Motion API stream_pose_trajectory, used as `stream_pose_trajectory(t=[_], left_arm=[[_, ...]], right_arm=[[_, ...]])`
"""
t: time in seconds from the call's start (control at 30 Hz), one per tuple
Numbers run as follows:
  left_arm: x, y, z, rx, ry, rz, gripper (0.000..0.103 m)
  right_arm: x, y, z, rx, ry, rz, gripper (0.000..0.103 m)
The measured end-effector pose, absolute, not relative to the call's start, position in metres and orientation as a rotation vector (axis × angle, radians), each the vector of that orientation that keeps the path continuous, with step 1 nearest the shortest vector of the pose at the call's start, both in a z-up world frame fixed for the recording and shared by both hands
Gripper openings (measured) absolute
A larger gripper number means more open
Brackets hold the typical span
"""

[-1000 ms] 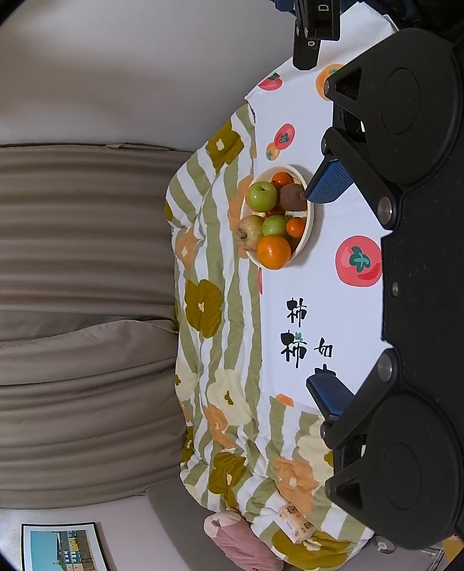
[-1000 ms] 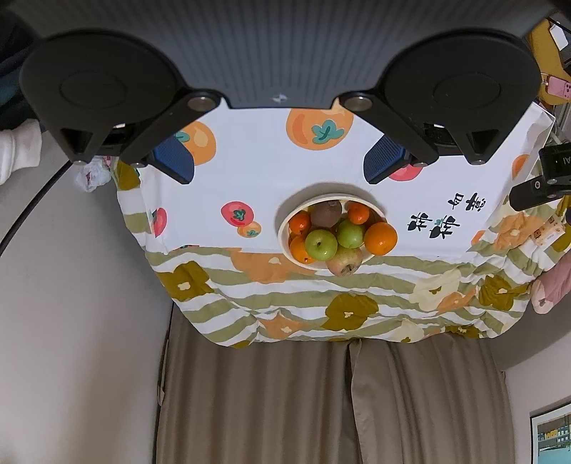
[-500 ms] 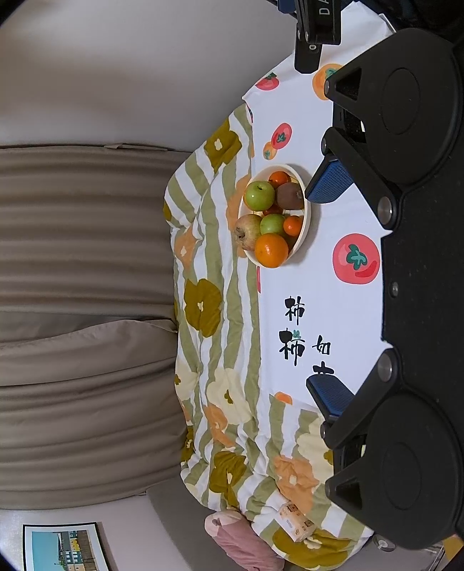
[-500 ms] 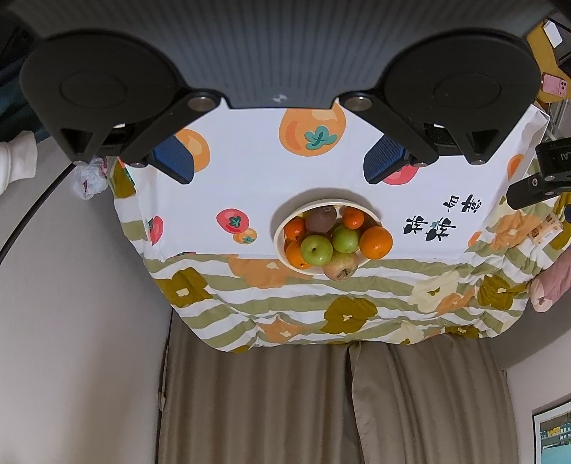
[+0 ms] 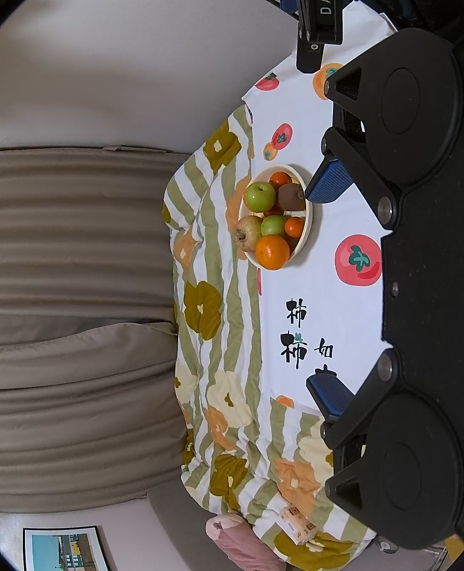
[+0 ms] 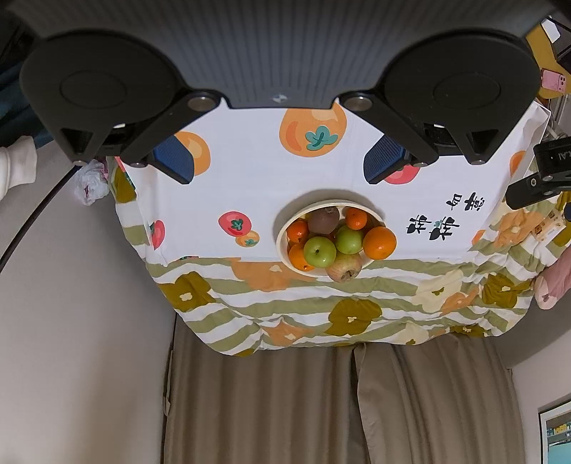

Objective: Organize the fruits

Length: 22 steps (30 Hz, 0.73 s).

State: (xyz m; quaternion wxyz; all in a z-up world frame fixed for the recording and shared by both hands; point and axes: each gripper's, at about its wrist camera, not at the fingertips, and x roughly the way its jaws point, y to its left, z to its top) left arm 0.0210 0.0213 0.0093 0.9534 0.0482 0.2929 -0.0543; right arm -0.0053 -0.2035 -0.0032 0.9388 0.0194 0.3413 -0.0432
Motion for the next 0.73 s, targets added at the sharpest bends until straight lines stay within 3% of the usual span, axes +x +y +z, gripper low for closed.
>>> stream_pose_trajectory(t=[0.73], left_arm=[[0.049, 0.030, 0.011, 0.098, 0.605, -0.156, 0.103]], right_arm=[[0.005, -0.195, -0.009, 0.052, 0.722, -0.110, 0.103]])
